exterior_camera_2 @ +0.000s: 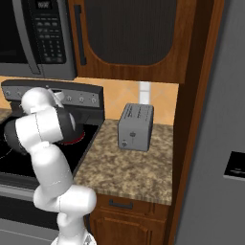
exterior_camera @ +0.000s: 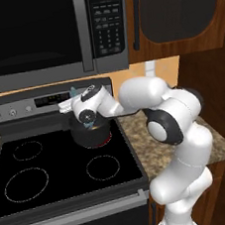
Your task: Put the cucumber and cucumber in the pot. Retrieve the spatula and lightly stir the vegetables in the pot.
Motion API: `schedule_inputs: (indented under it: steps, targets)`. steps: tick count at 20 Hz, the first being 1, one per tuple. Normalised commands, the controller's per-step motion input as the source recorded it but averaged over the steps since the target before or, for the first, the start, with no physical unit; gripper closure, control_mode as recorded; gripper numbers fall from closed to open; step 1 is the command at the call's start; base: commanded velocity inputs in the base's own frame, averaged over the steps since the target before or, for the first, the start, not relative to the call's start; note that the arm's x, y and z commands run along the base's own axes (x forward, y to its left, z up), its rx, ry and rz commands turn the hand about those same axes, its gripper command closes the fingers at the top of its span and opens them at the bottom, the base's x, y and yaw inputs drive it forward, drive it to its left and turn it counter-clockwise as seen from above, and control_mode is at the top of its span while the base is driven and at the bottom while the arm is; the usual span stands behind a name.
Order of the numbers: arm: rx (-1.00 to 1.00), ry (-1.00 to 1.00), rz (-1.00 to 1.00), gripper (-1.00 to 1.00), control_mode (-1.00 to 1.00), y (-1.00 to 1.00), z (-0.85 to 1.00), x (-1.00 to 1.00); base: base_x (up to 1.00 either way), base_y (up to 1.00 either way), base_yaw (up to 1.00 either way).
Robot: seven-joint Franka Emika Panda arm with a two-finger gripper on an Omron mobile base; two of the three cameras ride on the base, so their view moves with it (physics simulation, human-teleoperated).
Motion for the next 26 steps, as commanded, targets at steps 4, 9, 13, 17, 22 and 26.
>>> schedule_inputs:
  steps: [4, 9, 13, 17, 22, 26]
  targets:
    - [-0.05, -0.02, 0.0, 1.0, -1.0, -0.33, -0.08, 0.02, 0.0, 0.0, 0.0]
    - [-0.05, 0.0, 0.0, 1.0, -1.0, -0.29, -0.42, 0.02, 0.0, 0.0, 0.0]
    - [0.0, 0.09, 0.0, 1.0, -1.0, -0.05, -0.71, 0.0, 0.0, 0.0, 0.0]
    - [0.08, 0.09, 0.06, 1.0, -1.0, 0.06, -0.64, 0.06, 0.0, 0.0, 0.0]
    - [0.14, 0.01, 0.11, 1.0, -1.0, 0.26, -0.32, 0.29, 0.0, 0.0, 0.0]
    - [0.12, 0.05, 0.03, 1.0, -1.0, 0.03, 0.14, -0.06, 0.0, 0.0, 0.0]
